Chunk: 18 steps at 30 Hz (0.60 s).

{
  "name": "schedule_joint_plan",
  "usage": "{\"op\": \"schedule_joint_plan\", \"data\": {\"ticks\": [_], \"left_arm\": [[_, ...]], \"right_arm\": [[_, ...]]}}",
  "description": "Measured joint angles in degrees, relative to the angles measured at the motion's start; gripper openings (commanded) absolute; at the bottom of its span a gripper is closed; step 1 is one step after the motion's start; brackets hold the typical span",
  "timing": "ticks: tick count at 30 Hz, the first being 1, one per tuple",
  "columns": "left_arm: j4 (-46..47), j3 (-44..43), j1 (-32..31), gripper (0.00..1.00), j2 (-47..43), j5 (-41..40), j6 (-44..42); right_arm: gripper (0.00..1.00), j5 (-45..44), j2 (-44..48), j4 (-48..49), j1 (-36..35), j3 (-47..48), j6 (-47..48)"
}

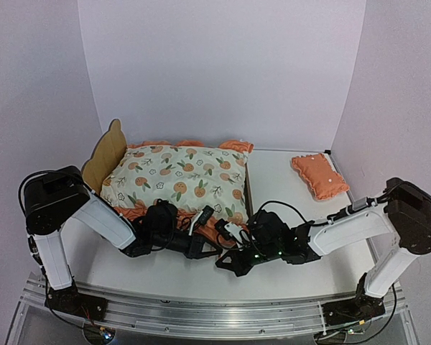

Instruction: Set up the pet bed

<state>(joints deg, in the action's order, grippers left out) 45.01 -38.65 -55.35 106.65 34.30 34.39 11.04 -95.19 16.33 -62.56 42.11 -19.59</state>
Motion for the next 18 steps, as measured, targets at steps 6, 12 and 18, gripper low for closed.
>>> {"op": "schedule_joint_plan", "data": {"ticks": [6, 12, 18], "left_arm": [[-6.98, -1.18, 0.45, 0.00, -1.59, -0.41, -3.96], [-20.92, -4.08, 2.76, 0.00, -7.61, -0.94, -12.68], [-27.66, -5.40, 4.64, 0.00, -11.36, -2.74, -19.58]], "right_arm": [[0.56, -5.73, -0.20, -0.82, -0.01, 0.09, -3.97], [0.57, -18.38, -0.76, -3.05, -2.24, 0.52, -11.10], [0.56, -31.25, -8.95, -4.47, -7.33, 7.77, -14.35]]}}
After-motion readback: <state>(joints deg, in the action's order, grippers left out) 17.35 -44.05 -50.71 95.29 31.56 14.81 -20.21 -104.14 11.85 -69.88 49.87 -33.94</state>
